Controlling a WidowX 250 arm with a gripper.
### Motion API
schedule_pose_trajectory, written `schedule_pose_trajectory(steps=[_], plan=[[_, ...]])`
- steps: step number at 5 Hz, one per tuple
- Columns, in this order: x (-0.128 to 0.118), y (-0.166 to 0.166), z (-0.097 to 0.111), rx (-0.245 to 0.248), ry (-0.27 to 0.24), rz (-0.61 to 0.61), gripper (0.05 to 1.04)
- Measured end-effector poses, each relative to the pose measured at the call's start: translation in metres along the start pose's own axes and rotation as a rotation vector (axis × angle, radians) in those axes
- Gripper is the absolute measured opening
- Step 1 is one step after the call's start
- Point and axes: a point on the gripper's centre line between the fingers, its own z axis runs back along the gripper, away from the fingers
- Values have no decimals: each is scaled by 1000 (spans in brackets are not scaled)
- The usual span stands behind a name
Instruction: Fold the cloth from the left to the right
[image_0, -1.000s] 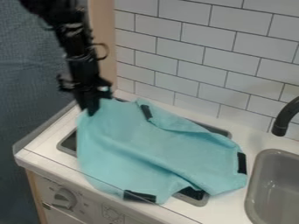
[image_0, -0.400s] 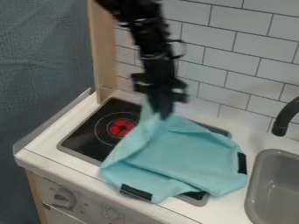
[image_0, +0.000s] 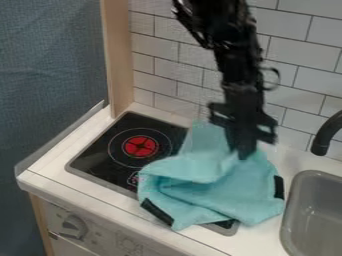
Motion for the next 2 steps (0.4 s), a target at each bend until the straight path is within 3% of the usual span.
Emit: schedule_pose_trajectory(steps=[2], plan=[[16,-38,-56,-5,60,-103,64]])
